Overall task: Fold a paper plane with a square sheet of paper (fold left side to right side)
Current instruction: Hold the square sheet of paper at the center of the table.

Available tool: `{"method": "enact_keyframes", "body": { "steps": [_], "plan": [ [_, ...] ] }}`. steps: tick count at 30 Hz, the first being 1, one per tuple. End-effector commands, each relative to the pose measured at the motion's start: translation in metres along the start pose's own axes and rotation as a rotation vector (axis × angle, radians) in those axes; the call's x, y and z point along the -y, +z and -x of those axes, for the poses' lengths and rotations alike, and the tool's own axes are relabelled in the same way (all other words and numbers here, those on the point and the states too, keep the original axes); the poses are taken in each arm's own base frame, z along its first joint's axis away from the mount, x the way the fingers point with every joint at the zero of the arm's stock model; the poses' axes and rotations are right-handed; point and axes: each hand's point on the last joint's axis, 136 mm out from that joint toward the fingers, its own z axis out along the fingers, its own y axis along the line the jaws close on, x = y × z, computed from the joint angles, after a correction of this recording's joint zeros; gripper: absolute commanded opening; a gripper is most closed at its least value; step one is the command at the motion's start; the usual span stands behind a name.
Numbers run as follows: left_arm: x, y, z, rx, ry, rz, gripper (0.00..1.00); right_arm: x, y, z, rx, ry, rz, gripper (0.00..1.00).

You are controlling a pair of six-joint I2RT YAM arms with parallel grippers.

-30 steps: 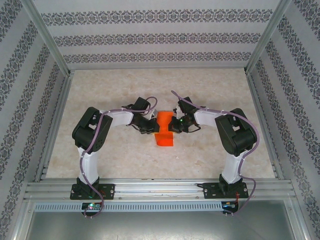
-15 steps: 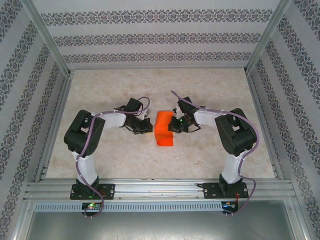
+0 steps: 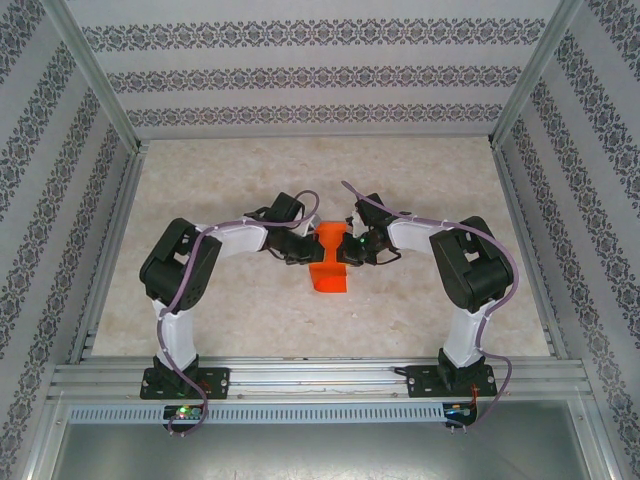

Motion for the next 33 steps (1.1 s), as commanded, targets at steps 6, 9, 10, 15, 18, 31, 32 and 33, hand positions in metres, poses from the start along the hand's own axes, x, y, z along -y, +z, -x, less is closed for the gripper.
{"method": "enact_keyframes", "body": {
  "steps": [6, 9, 10, 15, 18, 31, 32, 33],
  "plan": [
    [-0.017, 0.015, -0.008, -0.054, -0.043, 0.054, 0.07, 0.05, 0.016, -0.034, -0.108, 0.054, -0.192, 0.0],
    [-0.025, 0.015, -0.012, -0.063, -0.057, 0.082, 0.07, 0.047, 0.015, -0.032, -0.105, 0.049, -0.186, 0.0],
    [-0.027, 0.015, -0.014, -0.066, -0.061, 0.09, 0.07, 0.045, 0.015, -0.031, -0.101, 0.046, -0.181, 0.0],
    [-0.035, 0.018, -0.019, -0.086, -0.083, 0.116, 0.07, 0.027, 0.009, -0.022, -0.07, 0.018, -0.119, 0.0],
    [-0.038, 0.02, -0.021, -0.094, -0.101, 0.128, 0.07, 0.005, 0.001, -0.012, -0.029, -0.014, -0.042, 0.0],
    [-0.043, 0.024, -0.024, -0.11, -0.131, 0.136, 0.07, -0.055, -0.015, 0.016, 0.075, -0.095, 0.209, 0.0],
    [-0.043, 0.024, -0.024, -0.11, -0.129, 0.135, 0.07, -0.058, -0.013, 0.019, 0.082, -0.095, 0.219, 0.0],
    [-0.043, 0.024, -0.024, -0.111, -0.13, 0.135, 0.07, -0.059, -0.012, 0.021, 0.087, -0.096, 0.221, 0.0]
  ]
}}
